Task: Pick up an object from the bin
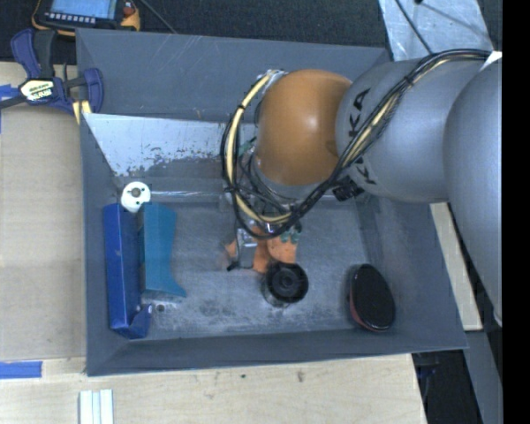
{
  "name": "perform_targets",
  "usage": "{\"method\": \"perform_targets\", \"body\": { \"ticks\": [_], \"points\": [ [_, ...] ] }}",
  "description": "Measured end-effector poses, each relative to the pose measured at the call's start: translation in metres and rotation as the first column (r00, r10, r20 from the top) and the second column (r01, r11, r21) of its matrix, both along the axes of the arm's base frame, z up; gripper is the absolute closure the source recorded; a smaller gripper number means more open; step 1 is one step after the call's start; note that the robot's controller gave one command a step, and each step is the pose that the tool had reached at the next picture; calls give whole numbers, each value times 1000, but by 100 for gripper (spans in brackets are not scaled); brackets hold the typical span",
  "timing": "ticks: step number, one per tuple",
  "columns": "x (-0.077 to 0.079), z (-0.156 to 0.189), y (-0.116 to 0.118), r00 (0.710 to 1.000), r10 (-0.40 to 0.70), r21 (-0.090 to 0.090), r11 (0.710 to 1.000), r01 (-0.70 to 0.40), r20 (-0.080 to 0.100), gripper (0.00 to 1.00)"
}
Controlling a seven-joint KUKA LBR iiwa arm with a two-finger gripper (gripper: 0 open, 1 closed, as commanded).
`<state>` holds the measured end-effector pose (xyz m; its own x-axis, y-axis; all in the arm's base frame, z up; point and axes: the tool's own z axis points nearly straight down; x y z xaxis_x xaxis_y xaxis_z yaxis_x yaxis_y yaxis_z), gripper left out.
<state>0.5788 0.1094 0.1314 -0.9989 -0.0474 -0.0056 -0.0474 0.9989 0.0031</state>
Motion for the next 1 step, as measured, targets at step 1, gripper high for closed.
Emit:
{"method": "perform_targets", "body": {
  "ticks": [1],
  "points": [
    [5, -5, -52, 1000, -11, -4, 1000, 11, -2, 0]
  ]
}}
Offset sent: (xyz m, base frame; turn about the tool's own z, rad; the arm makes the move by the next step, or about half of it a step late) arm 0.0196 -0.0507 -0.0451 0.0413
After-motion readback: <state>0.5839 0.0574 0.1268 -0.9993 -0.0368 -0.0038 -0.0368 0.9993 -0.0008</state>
